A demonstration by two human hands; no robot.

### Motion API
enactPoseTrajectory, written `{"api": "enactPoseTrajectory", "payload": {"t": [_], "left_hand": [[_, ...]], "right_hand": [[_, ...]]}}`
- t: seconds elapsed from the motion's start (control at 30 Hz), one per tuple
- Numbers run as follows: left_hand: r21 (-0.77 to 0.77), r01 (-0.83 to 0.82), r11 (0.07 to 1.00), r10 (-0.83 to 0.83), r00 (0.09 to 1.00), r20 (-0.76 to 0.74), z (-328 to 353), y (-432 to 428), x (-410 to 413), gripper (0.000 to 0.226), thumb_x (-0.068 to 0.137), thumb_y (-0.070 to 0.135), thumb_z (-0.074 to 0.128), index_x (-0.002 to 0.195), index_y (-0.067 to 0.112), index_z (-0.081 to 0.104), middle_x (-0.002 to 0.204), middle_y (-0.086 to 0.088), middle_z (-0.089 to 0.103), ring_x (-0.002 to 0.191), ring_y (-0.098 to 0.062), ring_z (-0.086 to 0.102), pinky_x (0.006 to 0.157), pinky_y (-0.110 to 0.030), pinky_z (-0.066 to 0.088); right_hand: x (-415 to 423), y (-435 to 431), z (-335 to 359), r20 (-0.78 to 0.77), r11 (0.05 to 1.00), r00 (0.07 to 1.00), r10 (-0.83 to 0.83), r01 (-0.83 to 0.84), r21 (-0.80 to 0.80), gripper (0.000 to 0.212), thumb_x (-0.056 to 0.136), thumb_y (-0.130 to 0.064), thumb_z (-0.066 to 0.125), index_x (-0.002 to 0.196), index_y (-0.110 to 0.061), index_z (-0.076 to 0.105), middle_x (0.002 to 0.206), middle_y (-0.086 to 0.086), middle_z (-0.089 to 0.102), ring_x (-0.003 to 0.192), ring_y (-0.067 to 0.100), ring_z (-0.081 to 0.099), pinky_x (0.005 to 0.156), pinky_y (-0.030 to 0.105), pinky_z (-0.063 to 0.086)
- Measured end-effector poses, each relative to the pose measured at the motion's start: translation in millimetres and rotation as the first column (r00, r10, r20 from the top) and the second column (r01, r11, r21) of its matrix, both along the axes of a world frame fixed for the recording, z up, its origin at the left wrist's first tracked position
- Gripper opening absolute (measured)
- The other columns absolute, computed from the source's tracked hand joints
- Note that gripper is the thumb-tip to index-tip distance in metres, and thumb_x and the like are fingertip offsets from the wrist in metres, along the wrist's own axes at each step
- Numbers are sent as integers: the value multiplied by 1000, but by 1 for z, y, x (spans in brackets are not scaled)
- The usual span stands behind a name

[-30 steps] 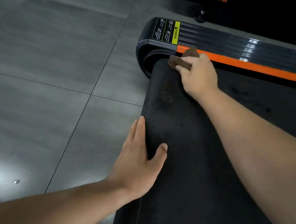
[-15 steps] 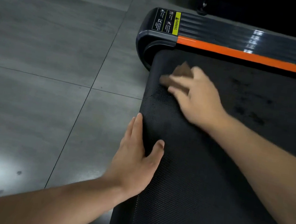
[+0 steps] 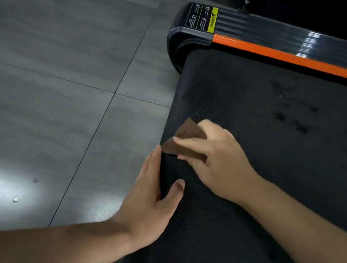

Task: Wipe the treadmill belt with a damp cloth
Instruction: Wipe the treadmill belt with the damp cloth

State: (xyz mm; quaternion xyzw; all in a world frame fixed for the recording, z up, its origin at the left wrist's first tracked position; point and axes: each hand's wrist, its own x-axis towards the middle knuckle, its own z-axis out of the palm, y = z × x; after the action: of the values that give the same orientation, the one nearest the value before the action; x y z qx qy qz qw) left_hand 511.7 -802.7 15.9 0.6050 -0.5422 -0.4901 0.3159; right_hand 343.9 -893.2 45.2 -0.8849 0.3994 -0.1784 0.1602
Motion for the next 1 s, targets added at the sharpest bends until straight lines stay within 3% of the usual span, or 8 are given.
{"api": "enactPoseTrajectory", "payload": {"t": [0.13, 0.23, 0.3, 0.43, 0.7, 0.8, 0.9, 1.0], "left_hand": [[29, -38, 999, 39, 998, -45, 0, -2, -1, 81, 87, 60, 57, 158, 48, 20, 158, 29, 32, 147, 7, 28, 123, -37, 30], [94, -52, 994, 63, 990, -125, 0, -19, 0, 47, 92, 50, 64, 134, 59, 43, 138, 27, 54, 130, 7, 50, 113, -35, 42], [118, -56, 991, 77, 982, -174, -1, -29, 1, 39, 95, 47, 65, 128, 57, 47, 132, 25, 60, 122, 8, 56, 110, -34, 46], [119, -50, 992, 76, 973, -218, -8, -34, 3, 57, 87, 60, 63, 140, 59, 40, 140, 25, 55, 129, 4, 52, 111, -35, 44], [180, -13, 984, 79, 928, -365, -6, -48, 8, 41, 97, 31, 70, 118, 59, 48, 122, 23, 69, 113, 5, 65, 96, -23, 51], [192, -29, 981, 101, 921, -375, -5, -40, 9, 52, 96, 34, 72, 118, 72, 45, 128, 29, 64, 119, 8, 60, 103, -25, 47], [189, -36, 981, 108, 917, -383, -6, -31, 10, 66, 93, 36, 75, 144, 55, 37, 136, 27, 60, 126, 9, 55, 112, -30, 44], [186, -38, 982, 107, 920, -377, -6, -28, 10, 58, 93, 36, 74, 132, 63, 41, 134, 25, 62, 125, 7, 57, 111, -28, 46]], "right_hand": [[12, -81, 5, -28, 979, 985, -169, 165, -123, 29, 95, -40, 63, 123, -37, 71, 99, 2, 49, 95, 29, 54, 82, 38, 43], [28, -128, 7, -52, 911, 914, -403, 394, -124, 30, 97, -45, 59, 123, -33, 71, 110, 7, 50, 108, 34, 55, 93, 42, 46], [29, -100, 3, -63, 955, 958, -280, 271, -124, 30, 96, -42, 61, 122, -32, 72, 108, 7, 51, 102, 31, 54, 87, 42, 46], [15, -58, 12, -70, 989, 987, 144, -142, 35, 26, 92, -37, 69, 117, -29, 76, 96, 4, 52, 85, 21, 52, 73, 33, 40], [61, -221, 16, -267, 933, 902, -338, 285, -218, 29, 94, -49, 63, 115, -32, 73, 116, 6, 53, 115, 31, 53, 92, 39, 44], [51, -165, 18, -250, 988, 956, -153, 141, -65, 32, 93, -51, 62, 115, -31, 74, 107, 2, 51, 109, 28, 52, 93, 40, 44], [28, -108, 21, -189, 985, 970, 154, -134, 112, 32, 88, -55, 64, 108, -34, 77, 100, -2, 53, 98, 20, 53, 86, 35, 43], [31, -146, 19, -249, 992, 964, 89, -107, -60, 51, 81, -71, 57, 103, -29, 78, 98, -1, 53, 98, 25, 53, 86, 37, 43]]}}
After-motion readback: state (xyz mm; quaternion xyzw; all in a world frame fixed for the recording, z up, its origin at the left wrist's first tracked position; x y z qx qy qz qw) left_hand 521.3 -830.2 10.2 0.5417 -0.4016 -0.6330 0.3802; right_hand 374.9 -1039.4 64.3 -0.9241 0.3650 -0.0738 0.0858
